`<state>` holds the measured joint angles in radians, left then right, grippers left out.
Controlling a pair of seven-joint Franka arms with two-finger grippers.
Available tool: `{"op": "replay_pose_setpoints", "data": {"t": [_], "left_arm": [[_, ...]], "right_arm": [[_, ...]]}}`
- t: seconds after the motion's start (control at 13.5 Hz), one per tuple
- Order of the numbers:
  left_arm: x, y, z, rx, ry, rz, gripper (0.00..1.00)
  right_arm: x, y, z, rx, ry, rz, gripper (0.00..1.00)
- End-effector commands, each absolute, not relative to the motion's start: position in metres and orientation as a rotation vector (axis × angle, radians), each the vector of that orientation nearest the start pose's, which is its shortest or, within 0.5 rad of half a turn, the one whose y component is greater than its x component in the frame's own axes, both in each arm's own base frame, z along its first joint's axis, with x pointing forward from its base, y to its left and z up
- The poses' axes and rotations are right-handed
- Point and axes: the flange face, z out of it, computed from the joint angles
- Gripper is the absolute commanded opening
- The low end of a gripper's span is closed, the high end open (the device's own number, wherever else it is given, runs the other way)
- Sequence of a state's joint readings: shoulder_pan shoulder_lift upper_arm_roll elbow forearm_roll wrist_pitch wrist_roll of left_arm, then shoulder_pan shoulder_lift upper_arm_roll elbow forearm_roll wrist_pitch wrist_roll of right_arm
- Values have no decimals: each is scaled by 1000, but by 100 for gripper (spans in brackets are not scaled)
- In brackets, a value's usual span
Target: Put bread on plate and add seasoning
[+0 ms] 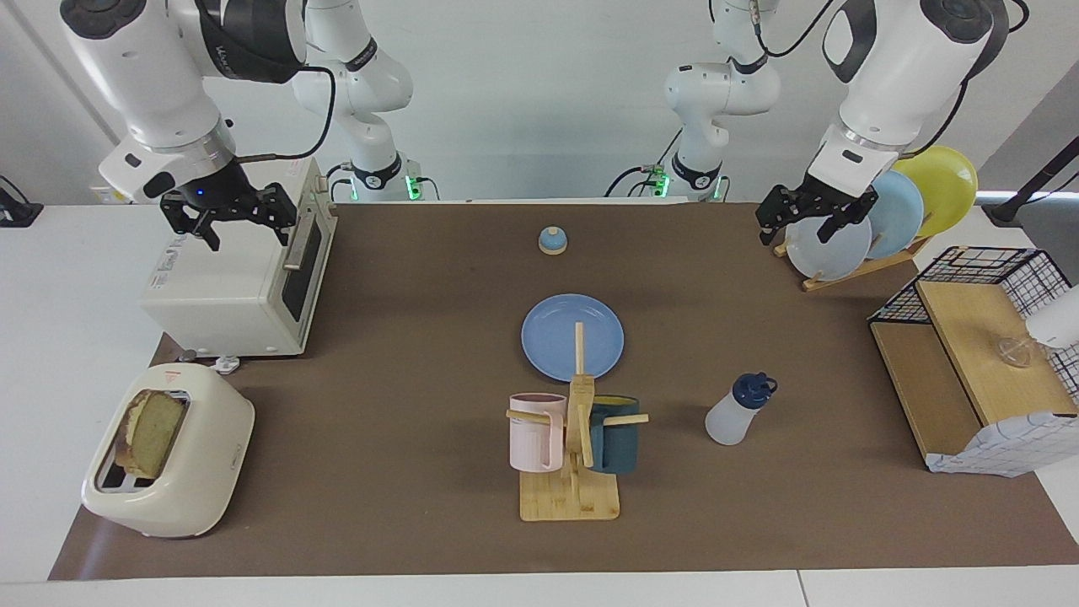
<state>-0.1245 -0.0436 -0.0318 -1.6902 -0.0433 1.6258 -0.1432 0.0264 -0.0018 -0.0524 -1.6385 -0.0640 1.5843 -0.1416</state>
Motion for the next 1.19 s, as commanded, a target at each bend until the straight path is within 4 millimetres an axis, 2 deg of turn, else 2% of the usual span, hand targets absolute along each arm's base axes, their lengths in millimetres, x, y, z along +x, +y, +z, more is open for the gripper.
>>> {"op": "replay_pose_setpoints", "data": {"t": [0.0,0.37,0.67,0.89,1.11], "left_arm": [[531,-83,604,-3169,12,51,100],[531,-84,605,-3169,12,48,100],[531,-84,603,-3169,14,48,100],[531,-83,603,-3164,12,42,100],[527,-85,602,-3151,44,37,100]], "right_arm": [[554,-25,597,-3171,-187,89,100],[551,-20,597,-3172,-197,91,100],[558,-25,600,-3178,-205,-3,100],[573,-33,593,-3185,-175,-224,100],[591,-41,573,-3171,-90,-492,100]]}}
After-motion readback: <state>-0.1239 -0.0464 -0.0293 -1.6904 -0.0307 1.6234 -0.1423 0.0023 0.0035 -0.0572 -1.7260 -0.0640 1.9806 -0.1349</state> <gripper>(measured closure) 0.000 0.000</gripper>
